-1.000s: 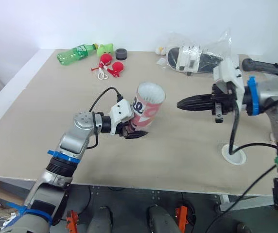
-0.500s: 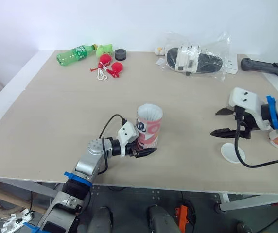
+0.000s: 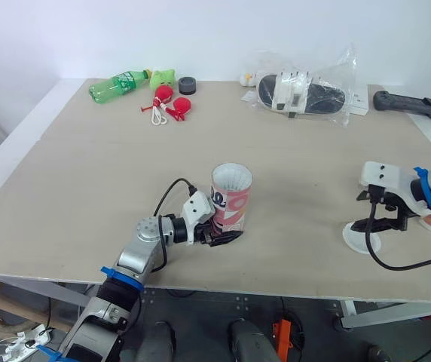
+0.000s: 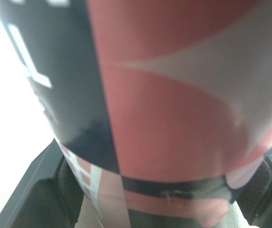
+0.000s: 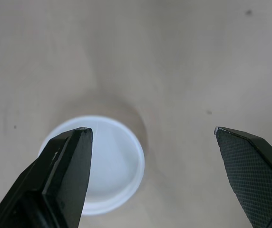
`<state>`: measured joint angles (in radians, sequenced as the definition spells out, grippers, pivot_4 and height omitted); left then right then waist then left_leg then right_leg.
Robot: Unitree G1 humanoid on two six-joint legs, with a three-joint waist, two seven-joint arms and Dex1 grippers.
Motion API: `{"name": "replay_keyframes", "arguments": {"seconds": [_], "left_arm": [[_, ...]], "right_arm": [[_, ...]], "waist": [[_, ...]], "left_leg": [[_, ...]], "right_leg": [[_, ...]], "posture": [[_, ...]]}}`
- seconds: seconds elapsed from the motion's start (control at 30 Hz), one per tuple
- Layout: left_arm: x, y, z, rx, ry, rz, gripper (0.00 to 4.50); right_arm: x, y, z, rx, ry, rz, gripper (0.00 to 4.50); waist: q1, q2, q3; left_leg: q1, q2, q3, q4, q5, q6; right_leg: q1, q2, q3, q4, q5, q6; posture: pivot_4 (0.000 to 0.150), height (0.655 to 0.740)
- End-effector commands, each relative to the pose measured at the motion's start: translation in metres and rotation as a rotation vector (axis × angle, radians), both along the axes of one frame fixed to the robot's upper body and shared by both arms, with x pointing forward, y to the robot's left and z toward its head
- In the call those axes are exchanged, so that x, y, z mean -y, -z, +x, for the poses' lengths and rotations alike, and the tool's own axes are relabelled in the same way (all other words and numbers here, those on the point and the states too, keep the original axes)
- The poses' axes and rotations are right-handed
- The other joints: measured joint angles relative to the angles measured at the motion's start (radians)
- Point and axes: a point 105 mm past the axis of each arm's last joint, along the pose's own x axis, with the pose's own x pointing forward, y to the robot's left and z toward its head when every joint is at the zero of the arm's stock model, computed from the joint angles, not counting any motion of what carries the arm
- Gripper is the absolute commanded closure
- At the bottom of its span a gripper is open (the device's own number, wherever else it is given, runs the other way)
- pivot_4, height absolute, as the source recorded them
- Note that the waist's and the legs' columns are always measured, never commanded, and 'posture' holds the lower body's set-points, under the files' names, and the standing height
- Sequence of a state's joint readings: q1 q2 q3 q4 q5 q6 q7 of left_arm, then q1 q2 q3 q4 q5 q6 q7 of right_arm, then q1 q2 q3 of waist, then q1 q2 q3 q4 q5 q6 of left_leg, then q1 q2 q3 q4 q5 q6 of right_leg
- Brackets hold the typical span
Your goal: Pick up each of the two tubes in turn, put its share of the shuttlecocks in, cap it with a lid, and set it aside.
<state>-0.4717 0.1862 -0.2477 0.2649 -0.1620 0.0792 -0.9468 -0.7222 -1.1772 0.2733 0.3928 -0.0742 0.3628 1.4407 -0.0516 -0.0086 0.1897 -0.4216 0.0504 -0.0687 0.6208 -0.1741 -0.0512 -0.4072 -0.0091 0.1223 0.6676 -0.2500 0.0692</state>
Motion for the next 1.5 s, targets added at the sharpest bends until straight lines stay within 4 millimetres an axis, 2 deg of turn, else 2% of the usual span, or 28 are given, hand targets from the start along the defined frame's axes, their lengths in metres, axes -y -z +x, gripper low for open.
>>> {"name": "replay_keyframes", "arguments": {"seconds": [0.03, 0.53, 0.63, 0.8, 0.83, 0.87, 0.9, 1.07, 1.13, 1.17, 1.3, 1.4, 1.5], "left_arm": [[0.000, 0.012, -0.004, -0.026, 0.001, 0.025, 0.84], [0.002, 0.011, -0.006, -0.017, 0.004, 0.025, 0.84], [0.002, 0.010, -0.005, -0.015, -0.003, 0.025, 0.84], [0.001, 0.010, -0.004, -0.015, -0.008, 0.023, 0.84], [0.001, 0.010, -0.004, -0.014, -0.009, 0.024, 0.84], [0.001, 0.010, -0.004, -0.013, -0.010, 0.025, 0.84], [0.000, 0.010, -0.004, -0.013, -0.011, 0.025, 0.84], [-0.001, 0.009, -0.002, -0.011, -0.014, 0.029, 0.84], [-0.001, 0.009, -0.002, -0.009, -0.014, 0.030, 0.84], [-0.001, 0.009, -0.001, -0.009, -0.015, 0.031, 0.84], [-0.002, 0.009, 0.000, -0.009, -0.014, 0.034, 0.84], [-0.001, 0.011, -0.001, -0.014, -0.007, 0.039, 0.84], [0.000, 0.011, -0.001, -0.016, -0.001, 0.040, 0.84]], "right_arm": [[0.010, -0.009, 0.000, 0.010, 0.009, -0.030, 0.10], [0.016, 0.023, 0.003, -0.116, 0.047, 0.002, 0.10], [0.016, 0.027, 0.004, -0.132, 0.049, 0.002, 0.81], [0.014, 0.030, 0.005, -0.147, 0.046, 0.014, 3.18], [0.014, 0.031, 0.005, -0.151, 0.046, 0.015, 3.92], [0.014, 0.032, 0.005, -0.155, 0.046, 0.018, 4.20], [0.014, 0.032, 0.005, -0.158, 0.046, 0.020, 4.37], [0.011, 0.029, 0.004, -0.157, 0.048, 0.074, 4.37], [0.005, 0.017, 0.008, -0.114, 0.036, 0.118, 4.37], [-0.005, 0.003, 0.012, -0.077, 0.014, 0.178, 4.37], [-0.064, -0.067, 0.018, 0.085, -0.173, 0.408, 4.37], [-0.114, -0.121, 0.008, 0.172, -0.355, 0.587, 4.37], [-0.142, -0.146, -0.001, 0.210, -0.471, 0.630, 4.37]], "waist": [[0.000, 0.000, 0.000], [-0.001, 0.001, -0.001], [-0.001, 0.001, -0.001], [-0.003, 0.001, -0.001], [-0.004, 0.001, -0.001], [-0.004, 0.000, 0.000], [-0.005, 0.000, 0.000], [-0.006, 0.000, 0.000], [-0.006, 0.000, 0.000], [-0.006, 0.000, 0.000], [-0.022, 0.005, -0.001], [-0.031, 0.005, -0.001], [-0.029, 0.004, -0.001]], "left_leg": [[0.000, 0.000, 0.000, 0.000, 0.000, 0.000], [0.001, 0.000, 0.000, 0.000, 0.000, 0.000], [0.002, 0.000, 0.000, 0.000, 0.000, 0.000], [0.004, 0.000, 0.000, 0.000, 0.000, 0.000], [0.005, 0.000, 0.000, 0.000, 0.000, 0.000], [0.006, 0.000, 0.000, 0.001, 0.000, 0.000], [0.007, 0.000, 0.000, 0.001, 0.000, 0.000], [0.008, 0.000, 0.000, 0.000, 0.000, 0.000], [0.008, 0.000, 0.000, 0.000, 0.000, 0.000], [0.008, 0.000, 0.000, 0.000, 0.000, 0.000], [0.007, -0.001, 0.001, 0.000, 0.000, 0.000], [0.008, -0.001, 0.001, -0.001, 0.000, 0.000], [0.007, -0.001, 0.000, -0.002, 0.000, 0.000]], "right_leg": [[0.000, 0.000, 0.000, 0.000, 0.000, 0.000], [0.001, 0.000, 0.000, 0.000, 0.000, 0.000], [0.002, 0.000, 0.001, 0.000, 0.000, 0.000], [0.004, 0.000, 0.001, 0.000, 0.001, 0.000], [0.005, 0.000, 0.001, 0.000, 0.001, 0.000], [0.006, 0.000, 0.001, 0.000, 0.001, 0.000], [0.007, 0.000, 0.001, 0.000, 0.001, 0.000], [0.008, 0.000, 0.001, 0.000, 0.001, 0.000], [0.007, 0.000, 0.001, 0.000, 0.001, 0.000], [0.007, 0.000, 0.001, 0.000, 0.001, 0.000], [0.007, 0.000, 0.003, 0.000, 0.002, 0.001], [0.006, 0.000, 0.004, 0.000, 0.002, 0.001], [0.006, 0.000, 0.002, 0.000, 0.001, 0.001]], "posture": [[0.150, 0.7400], [0.150, 0.7400], [0.150, 0.7400], [0.150, 0.7400], [0.150, 0.7400], [0.150, 0.7400], [0.150, 0.7400], [0.150, 0.7400], [0.150, 0.7400], [0.150, 0.7400], [0.150, 0.7400], [0.150, 0.7400], [0.150, 0.7400]]}}
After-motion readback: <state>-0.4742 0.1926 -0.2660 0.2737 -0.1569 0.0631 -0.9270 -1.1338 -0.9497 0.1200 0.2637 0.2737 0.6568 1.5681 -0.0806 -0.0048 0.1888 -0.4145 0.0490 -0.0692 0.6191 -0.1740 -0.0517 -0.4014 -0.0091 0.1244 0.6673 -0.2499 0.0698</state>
